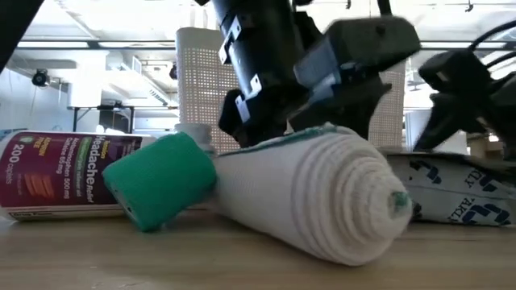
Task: Pick & place medical supplies in basket/bin
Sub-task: Put the mailer bag into the white bin
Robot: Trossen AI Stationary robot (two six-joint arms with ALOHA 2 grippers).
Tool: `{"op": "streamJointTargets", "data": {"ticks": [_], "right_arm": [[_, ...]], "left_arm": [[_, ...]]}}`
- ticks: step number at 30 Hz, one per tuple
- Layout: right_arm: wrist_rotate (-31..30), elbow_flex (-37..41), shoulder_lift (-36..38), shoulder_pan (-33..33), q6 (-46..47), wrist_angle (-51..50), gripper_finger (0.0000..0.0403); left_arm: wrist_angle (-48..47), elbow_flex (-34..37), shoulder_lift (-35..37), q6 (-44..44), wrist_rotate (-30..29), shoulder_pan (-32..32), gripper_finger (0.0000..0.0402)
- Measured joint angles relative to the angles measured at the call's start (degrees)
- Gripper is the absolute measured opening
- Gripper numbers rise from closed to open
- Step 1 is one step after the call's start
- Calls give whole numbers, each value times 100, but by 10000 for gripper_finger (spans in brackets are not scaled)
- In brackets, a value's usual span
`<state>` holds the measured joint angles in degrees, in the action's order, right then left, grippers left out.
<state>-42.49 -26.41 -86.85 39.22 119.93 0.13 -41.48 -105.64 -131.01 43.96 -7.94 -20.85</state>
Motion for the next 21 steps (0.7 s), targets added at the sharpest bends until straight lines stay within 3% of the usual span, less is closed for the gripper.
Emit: {"op": "streamJointTargets", "data": {"ticks": [7,11,21], "right_arm": [[474,-4,-6,-590,-1545,1191,288],[780,-179,0,-698,-2026,1382,274],[1000,-498,-112,-693,-2080,599,146]], "left_arm": [[55,62,19,37,26,-8,311],[3,-8,16,-37,51,-6,311],[14,-8,14,-54,55,-8,311]]}}
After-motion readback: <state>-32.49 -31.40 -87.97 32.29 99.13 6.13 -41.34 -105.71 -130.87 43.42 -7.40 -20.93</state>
